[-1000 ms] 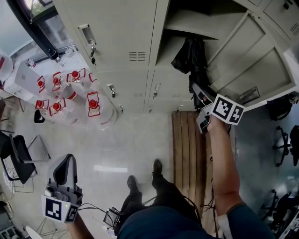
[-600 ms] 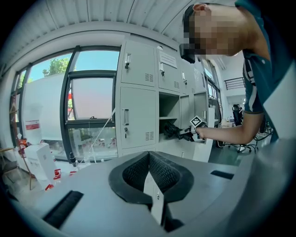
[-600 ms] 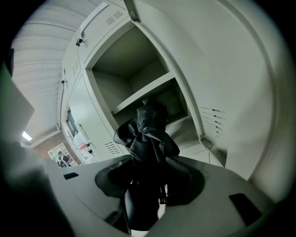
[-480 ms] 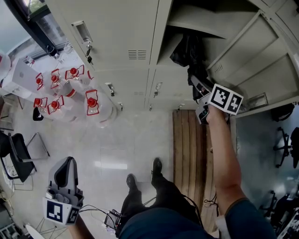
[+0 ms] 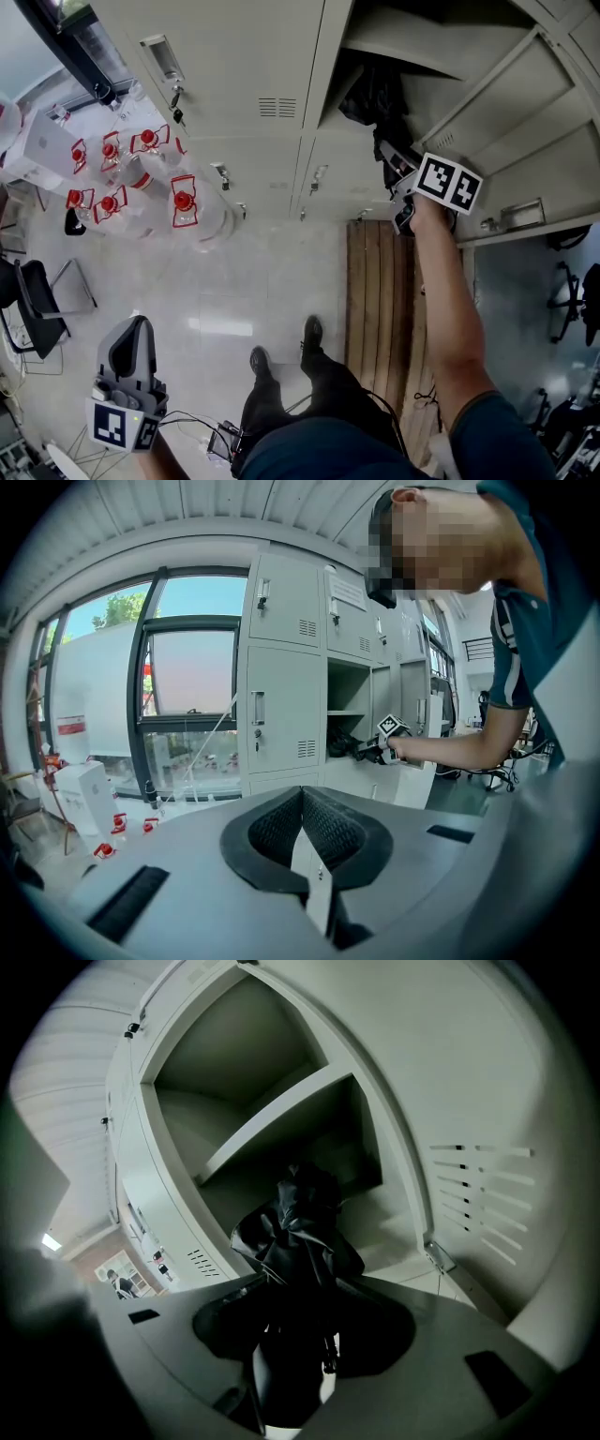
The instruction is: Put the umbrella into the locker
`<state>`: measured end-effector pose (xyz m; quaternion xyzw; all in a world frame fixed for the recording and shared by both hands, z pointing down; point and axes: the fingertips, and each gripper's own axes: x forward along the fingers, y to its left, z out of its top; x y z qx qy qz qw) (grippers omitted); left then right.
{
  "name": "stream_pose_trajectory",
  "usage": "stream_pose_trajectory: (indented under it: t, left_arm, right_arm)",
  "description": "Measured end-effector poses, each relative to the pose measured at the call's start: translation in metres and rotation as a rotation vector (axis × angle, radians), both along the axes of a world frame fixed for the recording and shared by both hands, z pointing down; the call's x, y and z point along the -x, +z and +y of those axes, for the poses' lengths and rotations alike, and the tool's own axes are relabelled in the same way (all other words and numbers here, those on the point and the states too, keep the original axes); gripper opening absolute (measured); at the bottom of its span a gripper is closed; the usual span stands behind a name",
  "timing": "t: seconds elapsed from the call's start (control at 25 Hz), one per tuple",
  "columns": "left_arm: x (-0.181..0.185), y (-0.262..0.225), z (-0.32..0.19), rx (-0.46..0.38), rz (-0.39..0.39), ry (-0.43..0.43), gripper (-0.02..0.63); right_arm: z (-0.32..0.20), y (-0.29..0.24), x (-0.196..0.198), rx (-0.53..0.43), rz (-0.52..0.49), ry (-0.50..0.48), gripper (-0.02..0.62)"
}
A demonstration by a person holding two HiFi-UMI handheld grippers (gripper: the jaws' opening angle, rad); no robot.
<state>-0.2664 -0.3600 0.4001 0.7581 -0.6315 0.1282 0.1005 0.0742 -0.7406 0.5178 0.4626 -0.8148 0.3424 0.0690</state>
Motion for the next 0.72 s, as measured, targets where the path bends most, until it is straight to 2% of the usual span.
stream_pose_trajectory:
  t: [0.32,0.72]
  left_arm:
    - [-0.01,-0.001,-0.005,-0.016,0.063,-0.017,0.018]
    - [-0.005,0.004,-0.005,0.0,0.067,-0.047,0.018]
  right_arm:
    - [-0.026,0.009,0.005,0.025,0.022,0.016,0.201]
    - [-0.06,0.006,0.015,0.02,0.107,0.044,0.201]
